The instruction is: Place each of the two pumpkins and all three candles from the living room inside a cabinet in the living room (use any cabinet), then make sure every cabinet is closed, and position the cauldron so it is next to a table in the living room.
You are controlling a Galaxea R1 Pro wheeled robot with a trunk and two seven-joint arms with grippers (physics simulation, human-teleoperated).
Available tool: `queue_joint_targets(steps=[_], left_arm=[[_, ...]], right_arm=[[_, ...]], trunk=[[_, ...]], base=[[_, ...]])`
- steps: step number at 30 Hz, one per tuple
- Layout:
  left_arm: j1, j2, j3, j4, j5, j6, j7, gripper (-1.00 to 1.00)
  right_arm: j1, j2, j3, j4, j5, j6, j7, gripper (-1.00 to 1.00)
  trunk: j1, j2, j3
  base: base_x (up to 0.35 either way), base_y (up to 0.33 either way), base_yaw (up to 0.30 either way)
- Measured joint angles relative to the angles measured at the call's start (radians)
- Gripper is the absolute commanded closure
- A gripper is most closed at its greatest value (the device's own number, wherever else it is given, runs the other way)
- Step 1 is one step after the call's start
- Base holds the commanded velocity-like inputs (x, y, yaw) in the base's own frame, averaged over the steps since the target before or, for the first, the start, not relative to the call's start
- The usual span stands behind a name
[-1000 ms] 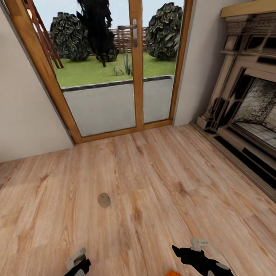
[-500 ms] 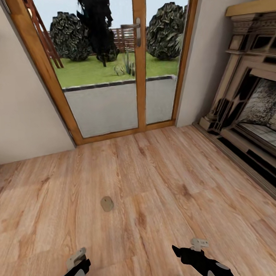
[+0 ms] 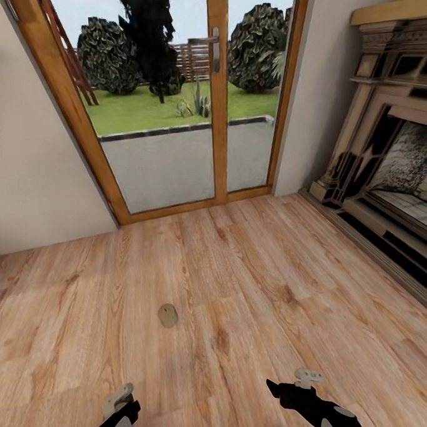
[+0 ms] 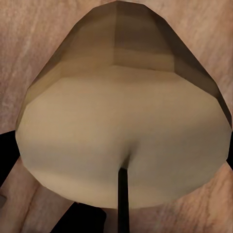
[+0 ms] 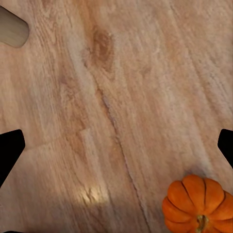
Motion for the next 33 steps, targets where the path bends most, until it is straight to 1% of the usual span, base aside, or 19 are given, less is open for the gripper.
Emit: queue_joint_targets(steps=[12, 33], left_arm=[[0.0, 0.0, 0.0, 0.0, -0.001, 0.0, 0.0, 1.0], [0.0, 0.0, -0.002, 0.0, -0.002, -0.002, 0.0, 1.0]], right_arm=[[0.0, 0.0, 0.0, 0.0, 0.001, 0.001, 0.0, -1.0], [0.0, 0.0, 0.0, -0.002, 0.0, 0.001, 0.0, -1.0]], trunk=[[0.0, 0.0, 0.0], [0.0, 0.0, 0.0]], base=[[-0.099, -0.164, 0.0], [-0.174, -0.145, 0.0]])
